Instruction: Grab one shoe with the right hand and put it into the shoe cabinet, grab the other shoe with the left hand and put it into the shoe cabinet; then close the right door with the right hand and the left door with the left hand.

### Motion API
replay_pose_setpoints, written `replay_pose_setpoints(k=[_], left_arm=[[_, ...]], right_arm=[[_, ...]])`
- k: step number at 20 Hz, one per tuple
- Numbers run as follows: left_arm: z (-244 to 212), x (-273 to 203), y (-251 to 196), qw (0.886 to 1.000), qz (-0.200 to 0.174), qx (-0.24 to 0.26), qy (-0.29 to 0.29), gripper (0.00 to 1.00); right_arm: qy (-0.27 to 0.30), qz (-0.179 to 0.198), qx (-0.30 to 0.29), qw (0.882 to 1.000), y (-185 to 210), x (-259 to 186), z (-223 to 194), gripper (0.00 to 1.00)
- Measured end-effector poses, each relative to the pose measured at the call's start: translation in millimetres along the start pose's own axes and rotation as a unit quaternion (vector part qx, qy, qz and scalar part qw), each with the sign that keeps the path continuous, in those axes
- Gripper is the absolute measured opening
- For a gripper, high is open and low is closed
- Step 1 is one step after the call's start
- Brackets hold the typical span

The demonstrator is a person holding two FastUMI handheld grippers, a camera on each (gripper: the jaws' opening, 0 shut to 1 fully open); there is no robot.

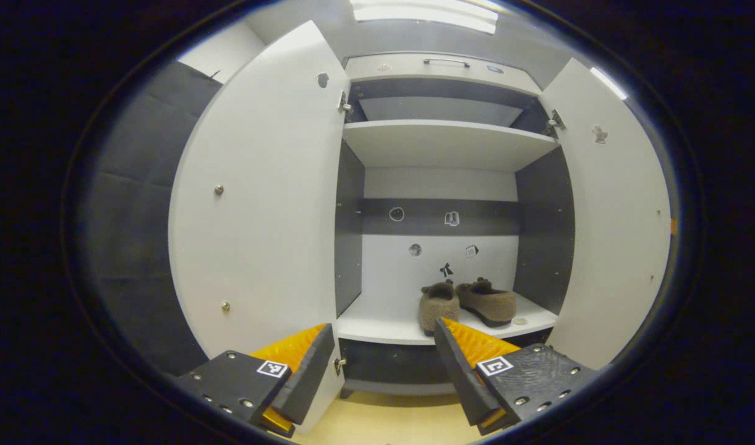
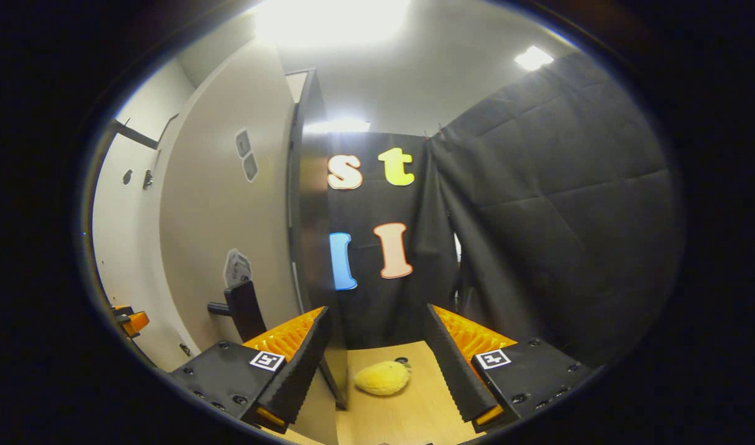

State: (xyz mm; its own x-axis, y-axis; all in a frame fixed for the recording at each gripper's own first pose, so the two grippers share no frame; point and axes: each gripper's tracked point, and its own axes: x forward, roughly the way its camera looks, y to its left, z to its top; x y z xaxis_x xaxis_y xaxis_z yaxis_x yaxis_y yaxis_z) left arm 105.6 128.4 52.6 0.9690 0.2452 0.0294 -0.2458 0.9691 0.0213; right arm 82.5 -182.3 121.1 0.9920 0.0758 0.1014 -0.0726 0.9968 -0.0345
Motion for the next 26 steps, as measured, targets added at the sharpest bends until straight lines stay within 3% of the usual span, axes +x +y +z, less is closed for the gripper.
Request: replay_pose_setpoints(k=[5, 10, 14, 15, 16, 17, 18, 19, 20, 22, 23, 26], left_arm=[[6, -13, -8, 1.0, 0.024, -0.011, -0.005, 0.94], [6, -13, -19, 0.999, 0.02, 0.048, 0.013, 0.94], [4, -9, -40, 0.999, -0.029, 0.014, 0.019, 1.0], [4, -10, -39, 0.999, -0.034, 0.01, 0.018, 0.87], [5, -10, -34, 0.999, -0.037, 0.008, 0.02, 1.0], [4, -12, -29, 0.999, -0.041, 0.005, 0.02, 1.0], [3, -13, -24, 0.999, -0.046, 0.001, 0.022, 0.87], [1, -15, -19, 0.998, -0.051, -0.005, 0.027, 1.0], [-4, -16, -13, 0.998, -0.057, -0.01, 0.033, 0.96], [-11, -22, -1, 0.997, -0.064, -0.016, 0.042, 0.87], [-13, -27, 4, 0.996, -0.07, -0.018, 0.043, 0.94], [-14, -46, 16, 0.995, -0.093, -0.002, 0.042, 0.94]], right_arm=[[0.003, 0.058, -0.001, 0.998, 11, 0, 4, 0.95], [0.006, 0.072, 0.01, 0.997, 27, 1, 1, 0.92], [0.008, 0.095, 0.008, 0.995, 68, 4, -2, 0.96], [0.008, 0.096, 0.006, 0.995, 78, -1, -2, 0.92], [0.008, 0.096, 0.004, 0.995, 87, -7, -3, 0.96], [0.009, 0.096, 0.003, 0.995, 96, -9, -4, 0.95], [0.009, 0.098, 0.005, 0.995, 106, -7, -5, 0.96], [0.012, 0.101, 0.007, 0.995, 116, -5, -7, 0.92], [0.018, 0.106, 0.006, 0.994, 127, 1, -11, 0.95], [0.024, 0.117, -0.005, 0.993, 150, 6, -19, 0.92], [0.025, 0.114, -0.01, 0.993, 159, 12, -22, 0.92], [0.034, 0.112, 0.025, 0.993, 185, 17, -45, 0.96]])
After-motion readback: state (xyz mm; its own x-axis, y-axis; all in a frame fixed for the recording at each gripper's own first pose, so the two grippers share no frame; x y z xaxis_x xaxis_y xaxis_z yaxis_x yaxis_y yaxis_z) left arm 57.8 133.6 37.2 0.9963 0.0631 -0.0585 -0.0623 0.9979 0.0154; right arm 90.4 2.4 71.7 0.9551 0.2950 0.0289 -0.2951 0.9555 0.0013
